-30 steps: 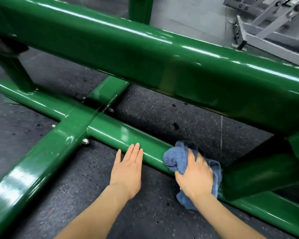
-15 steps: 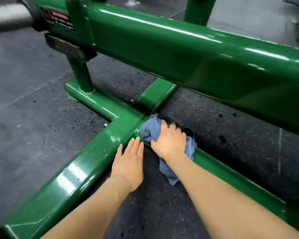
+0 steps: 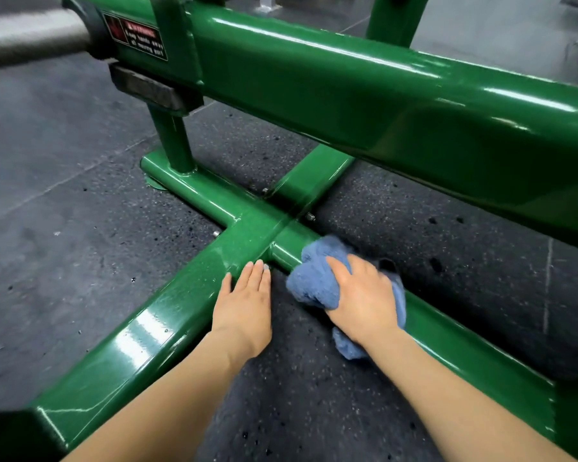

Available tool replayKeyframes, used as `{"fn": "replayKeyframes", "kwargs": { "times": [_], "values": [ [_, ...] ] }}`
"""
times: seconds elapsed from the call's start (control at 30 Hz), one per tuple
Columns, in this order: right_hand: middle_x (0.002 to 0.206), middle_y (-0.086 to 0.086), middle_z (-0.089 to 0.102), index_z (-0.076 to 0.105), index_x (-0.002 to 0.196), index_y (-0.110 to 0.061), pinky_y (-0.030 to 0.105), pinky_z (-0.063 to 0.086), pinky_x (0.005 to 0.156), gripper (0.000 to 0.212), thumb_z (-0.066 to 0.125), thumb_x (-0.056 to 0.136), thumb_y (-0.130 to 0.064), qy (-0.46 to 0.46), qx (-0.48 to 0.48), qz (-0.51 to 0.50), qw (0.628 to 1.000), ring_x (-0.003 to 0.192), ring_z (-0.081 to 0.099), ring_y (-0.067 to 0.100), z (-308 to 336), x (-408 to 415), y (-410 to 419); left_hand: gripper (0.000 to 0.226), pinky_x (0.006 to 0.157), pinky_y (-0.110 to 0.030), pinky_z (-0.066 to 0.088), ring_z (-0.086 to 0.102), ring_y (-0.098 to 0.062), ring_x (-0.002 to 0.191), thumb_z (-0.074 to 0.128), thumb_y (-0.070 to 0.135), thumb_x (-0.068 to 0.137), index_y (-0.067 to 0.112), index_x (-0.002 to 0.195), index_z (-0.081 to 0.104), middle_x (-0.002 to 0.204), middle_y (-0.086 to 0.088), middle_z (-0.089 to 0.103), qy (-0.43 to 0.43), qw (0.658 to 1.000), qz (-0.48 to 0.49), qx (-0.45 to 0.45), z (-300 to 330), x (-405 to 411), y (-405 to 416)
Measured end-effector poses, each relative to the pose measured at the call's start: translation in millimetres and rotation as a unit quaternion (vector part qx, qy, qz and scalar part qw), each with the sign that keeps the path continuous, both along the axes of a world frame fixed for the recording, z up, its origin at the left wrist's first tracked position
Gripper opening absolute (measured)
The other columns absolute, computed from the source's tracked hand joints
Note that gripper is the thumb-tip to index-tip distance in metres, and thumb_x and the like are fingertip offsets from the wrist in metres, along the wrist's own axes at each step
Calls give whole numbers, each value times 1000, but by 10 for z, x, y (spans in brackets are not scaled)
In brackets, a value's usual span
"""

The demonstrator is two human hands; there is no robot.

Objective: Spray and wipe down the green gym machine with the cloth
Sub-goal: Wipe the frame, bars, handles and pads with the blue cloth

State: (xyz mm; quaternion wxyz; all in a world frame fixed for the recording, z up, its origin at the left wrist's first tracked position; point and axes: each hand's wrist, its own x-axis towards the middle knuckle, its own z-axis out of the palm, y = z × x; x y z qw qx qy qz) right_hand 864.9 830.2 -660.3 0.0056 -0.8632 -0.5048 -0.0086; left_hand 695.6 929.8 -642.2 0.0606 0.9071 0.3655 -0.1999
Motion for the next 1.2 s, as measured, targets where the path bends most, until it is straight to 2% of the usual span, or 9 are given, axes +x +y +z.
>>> {"fn": "replayKeyframes", "kwargs": {
  "times": [0.13,0.23,0.33,0.43,0.57,0.7,0.87,1.1,1.2],
  "values": [
    [93,12,59,61,119,-20,42,48,68,66,75,56,-28,-25,34,-72,996,83,59,36,-100,-61,-385,79,120,-48,0,-18,-21,147,38,21,94,8,152,-15,159,-6,-22,30,999,21,-8,-31,-90,-25],
    [119,23,56,55,131,-19,50,48,82,89,81,50,-47,-26,22,-106,994,103,57,41,-49,-267,-125,81,119,-51,-2,-19,-22,147,38,26,93,7,151,-15,159,-8,-21,58,998,17,2,-64,-118,-44],
    [157,23,5,5,154,-26,58,21,109,117,62,66,-77,38,-76,-55,995,141,17,43,33,-493,311,78,119,-53,0,-18,-22,147,33,30,94,6,151,-14,159,-8,-20,68,997,18,8,-61,-77,-66],
    [159,18,-12,-3,153,-31,60,10,112,100,52,80,-71,80,-106,0,991,144,-2,43,72,-601,615,77,119,-52,3,-17,-21,147,31,32,94,6,151,-13,159,-8,-20,71,997,22,7,-72,-61,-59],
    [159,17,-3,9,152,-33,57,15,113,83,59,86,-48,40,-90,30,995,145,5,39,24,-469,404,78,120,-47,6,-16,-20,148,32,30,93,6,152,-13,159,-7,-22,96,995,4,-9,-6,-89,5],
    [158,19,5,14,150,-33,54,18,113,83,63,84,-41,7,-84,41,996,144,11,38,-53,-291,-58,78,120,-46,7,-12,-19,148,36,33,95,8,153,-9,161,-5,-17,61,997,32,-26,53,-5,-19],
    [131,22,55,57,130,-28,52,51,85,93,85,43,-48,-12,-43,18,999,113,58,40,-102,-77,-609,77,121,-44,6,-10,-17,149,39,30,94,10,154,-4,161,-4,-14,-18,999,-28,-35,12,170,-299],
    [136,26,47,36,142,-23,51,49,90,79,61,71,-49,32,-12,-11,999,120,51,43,-131,280,-1622,79,120,-48,2,-15,-16,148,42,22,94,11,154,-8,160,-2,-19,-63,990,-88,-86,-63,627,-675],
    [135,30,46,36,141,-20,54,49,87,92,78,61,-36,-4,-2,-28,1000,120,50,47,-158,363,-2162,79,120,-50,3,-16,-16,148,42,20,94,12,153,-10,160,-1,-21,-62,990,-88,-89,-99,683,-710]
  ]
}}
